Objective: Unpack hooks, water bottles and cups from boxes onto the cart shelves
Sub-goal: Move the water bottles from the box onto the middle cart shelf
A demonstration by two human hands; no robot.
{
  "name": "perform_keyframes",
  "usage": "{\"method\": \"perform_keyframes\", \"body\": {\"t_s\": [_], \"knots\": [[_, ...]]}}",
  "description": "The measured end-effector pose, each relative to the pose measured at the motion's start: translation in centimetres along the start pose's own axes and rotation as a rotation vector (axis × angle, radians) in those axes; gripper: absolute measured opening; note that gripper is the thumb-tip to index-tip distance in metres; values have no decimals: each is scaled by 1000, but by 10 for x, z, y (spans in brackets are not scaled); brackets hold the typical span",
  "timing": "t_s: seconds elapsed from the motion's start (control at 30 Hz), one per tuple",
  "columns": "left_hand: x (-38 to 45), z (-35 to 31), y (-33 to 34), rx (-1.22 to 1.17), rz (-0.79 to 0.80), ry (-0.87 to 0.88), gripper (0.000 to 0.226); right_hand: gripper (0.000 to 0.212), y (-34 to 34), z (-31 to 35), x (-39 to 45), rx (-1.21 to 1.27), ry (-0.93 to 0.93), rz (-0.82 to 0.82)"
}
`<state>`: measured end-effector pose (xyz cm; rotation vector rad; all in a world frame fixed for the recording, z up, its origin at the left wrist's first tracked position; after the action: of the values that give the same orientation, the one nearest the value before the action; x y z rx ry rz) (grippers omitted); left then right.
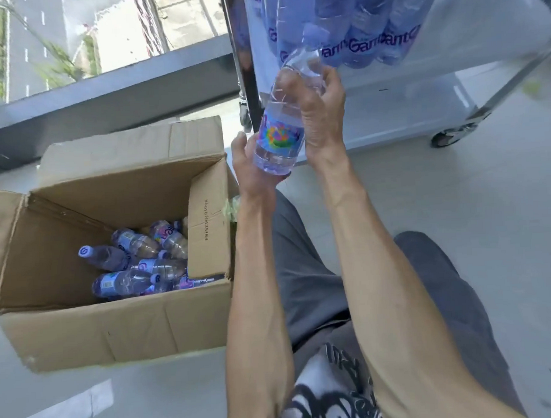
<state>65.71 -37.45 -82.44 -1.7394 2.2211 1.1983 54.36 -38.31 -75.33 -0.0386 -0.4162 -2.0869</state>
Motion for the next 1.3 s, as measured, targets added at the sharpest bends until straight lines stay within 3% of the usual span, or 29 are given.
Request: {"method": "perform_keyframes", "body": {"t_s": [0.07, 0.13, 0.27, 0.43, 0.53, 0.63, 0.73, 0.87, 1.03, 1.2, 1.3], "knots": [[10, 8, 17, 258, -40, -153, 73, 64, -28, 11, 7, 14, -50, -6], [15, 16, 42, 366, 18, -205, 72, 56, -56, 22, 14, 31, -70, -26], [23, 42, 93, 204, 87, -63, 56, 39, -104, 47, 35, -49, -123, -22], [28, 82, 152, 174, -22, 133, 39, 53, -164, 60, 57, -352, -59, -64], [27, 107, 185, 172, -67, 157, 44, 53, -206, 63, 60, -399, 14, -118], [28, 130, 214, 197, -105, 92, 35, 50, -239, 67, 56, -423, 23, -144], [31, 142, 236, 184, -105, 15, 40, 39, -257, 73, 58, -333, -27, -102], [33, 143, 251, 145, -29, 6, 52, 46, -265, 77, 67, -139, -5, -46], [37, 135, 255, 277, 69, -61, 69, 60, -259, 72, 68, -168, -15, -173], [46, 126, 252, 228, 66, 17, 50, 33, -268, 69, 71, 57, -13, -180], [56, 121, 257, 128, 190, -15, 49, 40, -271, 70, 79, -20, 1, -42]]}}
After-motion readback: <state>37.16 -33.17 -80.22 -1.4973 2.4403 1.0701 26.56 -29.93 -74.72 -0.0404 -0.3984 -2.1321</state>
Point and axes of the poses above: each hand's wrist, its own x-axis towards the middle knuckle, its own y-axis out of the palm, z = x × y, the point moved 2 cm from there along x, towards the middle knuckle, and after that the axes turned 14 degrees about -y, right-handed, at the moved point
